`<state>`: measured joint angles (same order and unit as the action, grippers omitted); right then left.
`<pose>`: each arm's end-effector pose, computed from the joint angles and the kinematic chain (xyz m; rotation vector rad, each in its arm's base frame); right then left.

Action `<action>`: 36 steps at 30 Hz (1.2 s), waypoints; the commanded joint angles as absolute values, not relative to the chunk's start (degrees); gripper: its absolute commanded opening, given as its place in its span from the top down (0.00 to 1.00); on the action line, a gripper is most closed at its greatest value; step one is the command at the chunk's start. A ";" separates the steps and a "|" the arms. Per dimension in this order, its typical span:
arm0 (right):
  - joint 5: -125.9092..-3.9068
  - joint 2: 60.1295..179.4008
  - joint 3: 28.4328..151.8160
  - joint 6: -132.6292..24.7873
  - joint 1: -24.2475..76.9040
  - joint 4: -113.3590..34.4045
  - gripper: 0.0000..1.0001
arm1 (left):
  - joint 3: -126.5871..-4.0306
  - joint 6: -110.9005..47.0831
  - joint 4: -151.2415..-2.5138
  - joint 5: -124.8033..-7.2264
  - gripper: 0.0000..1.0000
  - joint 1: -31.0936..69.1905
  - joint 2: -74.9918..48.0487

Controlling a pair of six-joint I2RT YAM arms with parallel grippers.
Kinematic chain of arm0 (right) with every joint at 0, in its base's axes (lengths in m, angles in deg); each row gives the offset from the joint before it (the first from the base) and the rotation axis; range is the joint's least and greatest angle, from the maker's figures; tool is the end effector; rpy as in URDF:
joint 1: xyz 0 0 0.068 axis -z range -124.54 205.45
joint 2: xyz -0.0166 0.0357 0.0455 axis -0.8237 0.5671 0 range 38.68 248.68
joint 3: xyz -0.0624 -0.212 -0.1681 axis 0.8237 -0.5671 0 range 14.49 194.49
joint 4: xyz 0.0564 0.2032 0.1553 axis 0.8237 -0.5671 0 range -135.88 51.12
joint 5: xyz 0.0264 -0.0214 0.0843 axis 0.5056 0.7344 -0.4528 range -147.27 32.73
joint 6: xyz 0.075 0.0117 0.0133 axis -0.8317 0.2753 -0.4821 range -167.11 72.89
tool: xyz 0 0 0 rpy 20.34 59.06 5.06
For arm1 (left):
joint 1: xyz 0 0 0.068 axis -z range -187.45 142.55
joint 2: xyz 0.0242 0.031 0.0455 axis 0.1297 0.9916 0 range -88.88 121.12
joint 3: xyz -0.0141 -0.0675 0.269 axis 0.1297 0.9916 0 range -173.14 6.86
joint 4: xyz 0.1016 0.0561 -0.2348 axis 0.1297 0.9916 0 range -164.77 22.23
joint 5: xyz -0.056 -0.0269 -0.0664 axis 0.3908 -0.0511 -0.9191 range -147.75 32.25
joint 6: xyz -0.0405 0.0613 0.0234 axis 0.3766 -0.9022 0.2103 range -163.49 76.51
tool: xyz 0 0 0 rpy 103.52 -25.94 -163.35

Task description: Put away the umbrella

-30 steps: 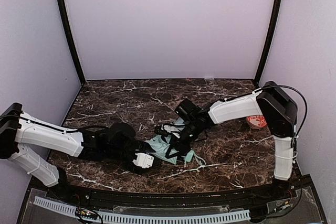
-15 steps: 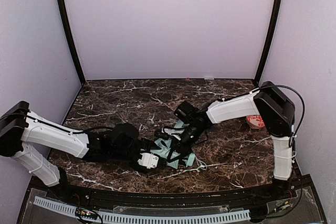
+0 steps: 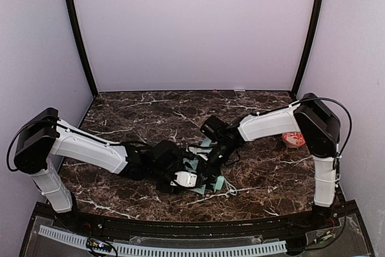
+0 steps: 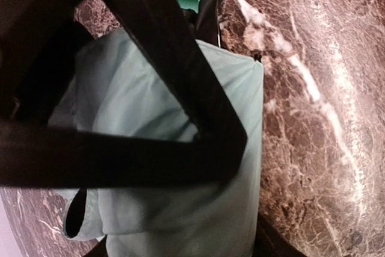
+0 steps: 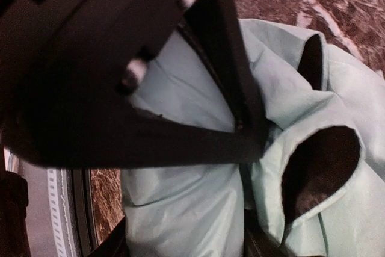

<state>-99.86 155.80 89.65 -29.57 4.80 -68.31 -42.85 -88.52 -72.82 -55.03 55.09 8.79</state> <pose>0.2220 0.3408 0.1176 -1.7259 2.2289 1.1826 0.1664 -0.3134 0.1312 1.9577 1.4597 -0.0783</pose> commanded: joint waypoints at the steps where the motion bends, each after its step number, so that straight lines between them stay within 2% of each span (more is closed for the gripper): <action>1: -89.20 155.45 88.48 -36.25 7.59 -69.77 0.47 | -46.88 -81.65 -51.74 -59.15 0.44 55.26 14.30; 4: -89.37 152.51 87.66 -37.44 9.30 -67.47 0.38 | -50.21 -78.22 -45.91 -62.22 0.63 55.17 17.85; 6: -89.51 149.43 86.26 -37.69 10.05 -65.08 0.36 | -50.70 -76.71 -45.34 -64.36 0.69 55.21 19.22; 11: -86.46 143.03 84.62 -38.98 12.23 -63.82 0.34 | -52.39 -75.21 -43.61 -65.74 0.75 54.42 20.82; 17: -73.55 134.71 79.52 -42.23 14.38 -61.21 0.34 | -54.81 -69.91 -41.58 -73.16 0.81 49.81 21.84; 23: -67.58 122.21 69.16 -43.54 13.76 -49.81 0.34 | -56.91 -66.91 -39.18 -80.33 0.85 46.06 24.63; 29: -64.76 113.93 58.93 -37.56 8.05 -38.84 0.34 | -58.85 -65.71 -37.61 -86.61 0.87 43.54 28.53; 36: -60.87 112.06 51.71 -24.84 -1.93 -28.74 0.34 | -60.26 -65.73 -35.90 -92.82 0.88 41.28 29.96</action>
<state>-64.12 113.45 55.44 -33.13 1.85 -39.44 -64.03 -68.18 -49.32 -88.39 41.54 23.65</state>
